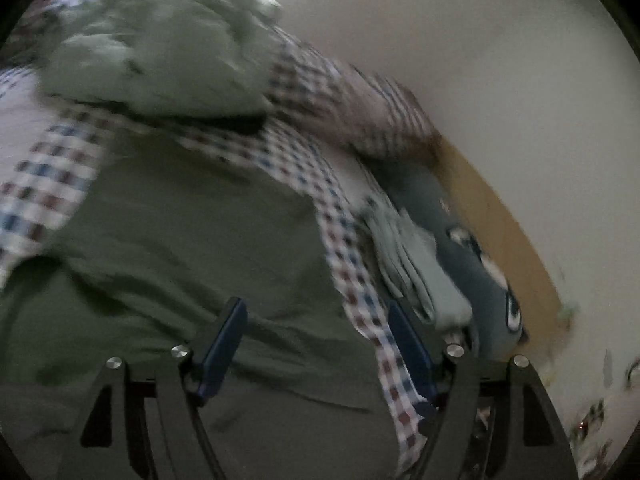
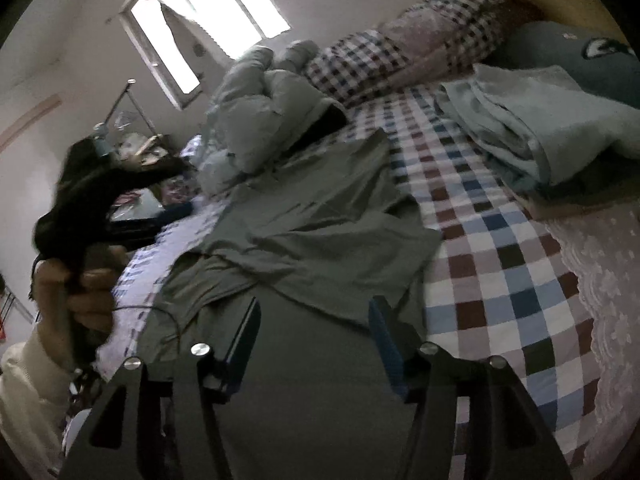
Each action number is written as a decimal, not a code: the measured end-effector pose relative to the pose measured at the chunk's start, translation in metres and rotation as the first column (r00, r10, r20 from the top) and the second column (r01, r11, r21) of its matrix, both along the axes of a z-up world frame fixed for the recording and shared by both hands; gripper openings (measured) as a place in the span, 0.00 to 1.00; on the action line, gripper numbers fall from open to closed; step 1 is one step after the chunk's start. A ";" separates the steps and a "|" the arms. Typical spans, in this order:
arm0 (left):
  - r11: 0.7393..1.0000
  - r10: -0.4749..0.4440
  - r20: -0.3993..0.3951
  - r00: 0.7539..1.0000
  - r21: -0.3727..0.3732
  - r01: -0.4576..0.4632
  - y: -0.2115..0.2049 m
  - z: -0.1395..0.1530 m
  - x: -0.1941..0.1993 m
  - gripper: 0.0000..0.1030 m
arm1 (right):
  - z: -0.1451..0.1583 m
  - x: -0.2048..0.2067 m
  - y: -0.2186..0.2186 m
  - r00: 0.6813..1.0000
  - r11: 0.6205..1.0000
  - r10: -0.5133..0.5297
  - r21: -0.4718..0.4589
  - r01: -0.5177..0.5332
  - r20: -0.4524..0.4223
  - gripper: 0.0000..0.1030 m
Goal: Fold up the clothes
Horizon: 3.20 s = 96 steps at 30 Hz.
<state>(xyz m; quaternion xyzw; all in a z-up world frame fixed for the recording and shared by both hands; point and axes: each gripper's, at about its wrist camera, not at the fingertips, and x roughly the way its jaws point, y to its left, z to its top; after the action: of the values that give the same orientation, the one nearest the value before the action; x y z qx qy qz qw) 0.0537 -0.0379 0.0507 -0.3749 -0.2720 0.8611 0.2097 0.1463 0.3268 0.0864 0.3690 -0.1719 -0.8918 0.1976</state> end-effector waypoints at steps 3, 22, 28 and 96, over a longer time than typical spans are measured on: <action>0.991 0.111 0.045 0.993 0.068 -0.114 -0.062 -0.018 -0.004 0.79 | -0.007 -0.006 0.003 0.999 1.000 -0.027 0.011 0.027 0.036 0.60; 0.951 0.254 0.303 0.918 0.096 -0.294 -0.137 -0.126 -0.077 0.79 | -0.033 -0.032 -0.092 0.991 0.831 0.134 0.546 -0.108 -0.007 0.59; 0.945 0.264 0.291 0.919 0.112 -0.307 -0.139 -0.129 -0.087 0.75 | -0.047 -0.044 -0.107 0.989 0.760 0.149 0.638 -0.125 0.016 0.53; 0.938 0.214 0.300 0.930 0.202 -0.281 -0.224 -0.139 -0.088 0.46 | -0.008 -0.388 -0.381 0.826 0.805 0.497 0.215 -0.553 0.266 0.55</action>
<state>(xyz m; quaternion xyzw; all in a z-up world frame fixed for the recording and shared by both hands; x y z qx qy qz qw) -0.0340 -0.2616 -0.0883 -0.4241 -0.4463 0.7812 0.1032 -0.2420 -0.0541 0.0789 0.5126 0.0478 -0.7758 0.3648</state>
